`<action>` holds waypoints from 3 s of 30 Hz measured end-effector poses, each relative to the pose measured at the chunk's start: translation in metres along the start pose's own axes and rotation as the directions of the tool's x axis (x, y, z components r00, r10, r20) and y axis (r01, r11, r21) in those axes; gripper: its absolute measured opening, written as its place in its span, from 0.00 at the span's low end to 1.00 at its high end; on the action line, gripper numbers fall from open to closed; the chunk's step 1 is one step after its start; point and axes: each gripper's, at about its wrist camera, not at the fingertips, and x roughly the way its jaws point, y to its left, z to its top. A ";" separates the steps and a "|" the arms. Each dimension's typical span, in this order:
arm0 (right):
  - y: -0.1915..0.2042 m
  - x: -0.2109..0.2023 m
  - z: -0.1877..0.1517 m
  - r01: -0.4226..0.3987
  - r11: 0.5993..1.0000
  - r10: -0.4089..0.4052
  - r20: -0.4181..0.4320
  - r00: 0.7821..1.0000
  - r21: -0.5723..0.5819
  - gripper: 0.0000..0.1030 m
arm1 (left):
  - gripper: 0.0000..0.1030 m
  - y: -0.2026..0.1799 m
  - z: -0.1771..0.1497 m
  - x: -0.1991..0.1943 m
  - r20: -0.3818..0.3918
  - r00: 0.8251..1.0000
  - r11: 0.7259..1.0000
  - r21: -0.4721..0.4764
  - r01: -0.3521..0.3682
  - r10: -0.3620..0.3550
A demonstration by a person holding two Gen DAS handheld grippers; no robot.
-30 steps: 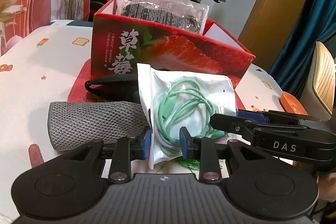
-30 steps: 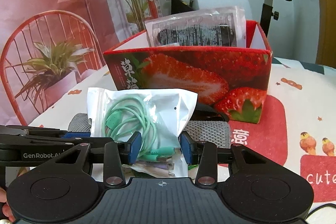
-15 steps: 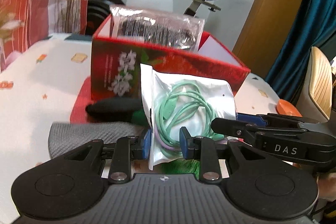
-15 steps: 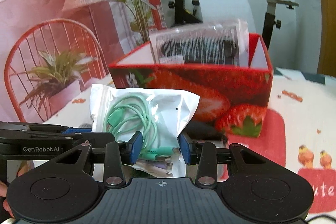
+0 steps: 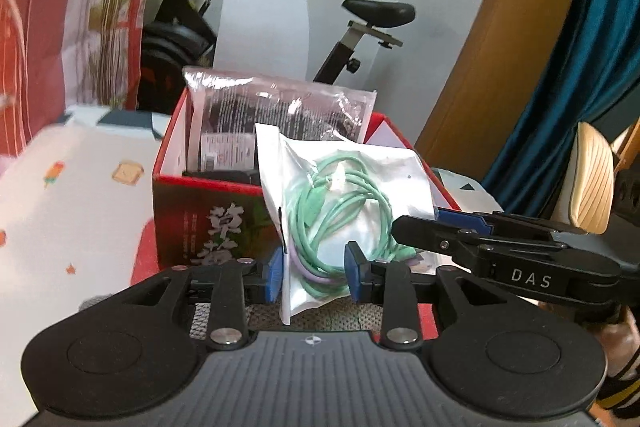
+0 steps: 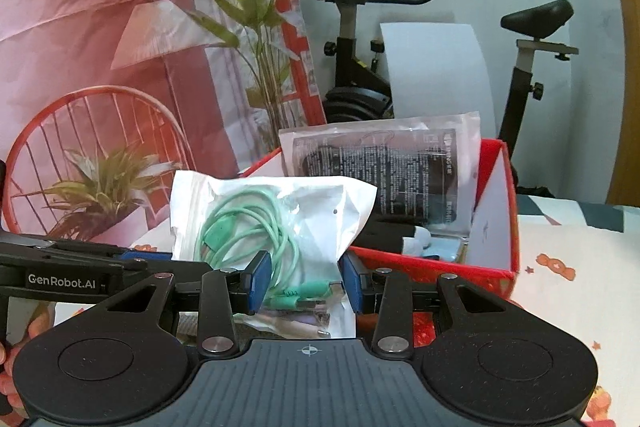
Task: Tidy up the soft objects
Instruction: 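Lift the white bag with both grippers and carry it over the red box, then lower the white bag into the red box and open both grippers, then move both grippers back to the grey mesh fabric roll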
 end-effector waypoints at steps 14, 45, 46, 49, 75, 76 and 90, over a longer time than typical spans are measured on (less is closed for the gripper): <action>0.000 0.018 -0.008 -0.028 1.000 0.028 -0.029 0.999 -0.003 0.34 | 0.40 0.015 0.012 0.004 -0.047 0.997 0.997 0.043 0.059 -0.057; -0.076 0.108 0.040 0.116 0.986 -0.089 -0.205 0.975 0.122 0.35 | 0.36 0.043 0.078 0.134 -0.234 0.972 1.000 0.010 -0.008 0.010; -0.077 0.108 0.039 0.123 0.985 -0.095 -0.207 0.974 0.125 0.36 | 0.36 0.043 0.078 0.132 -0.229 0.973 1.000 0.017 -0.012 0.016; -0.079 0.105 0.039 0.140 0.983 -0.114 -0.200 0.973 0.123 0.37 | 0.37 0.040 0.080 0.126 -0.204 0.979 0.998 0.057 -0.018 0.029; -0.029 0.002 0.022 0.165 0.986 -0.165 0.012 0.986 0.003 1.00 | 1.00 -0.014 0.042 0.011 0.079 0.959 0.920 0.271 -0.283 0.271; -0.029 0.000 0.020 0.165 0.986 -0.165 0.015 0.986 0.011 1.00 | 1.00 -0.014 0.040 0.007 0.087 0.957 0.918 0.271 -0.289 0.275; -0.022 -0.020 -0.018 0.214 0.972 -0.219 0.042 0.975 0.096 1.00 | 1.00 -0.001 0.000 -0.036 0.121 0.924 0.912 0.158 -0.378 0.362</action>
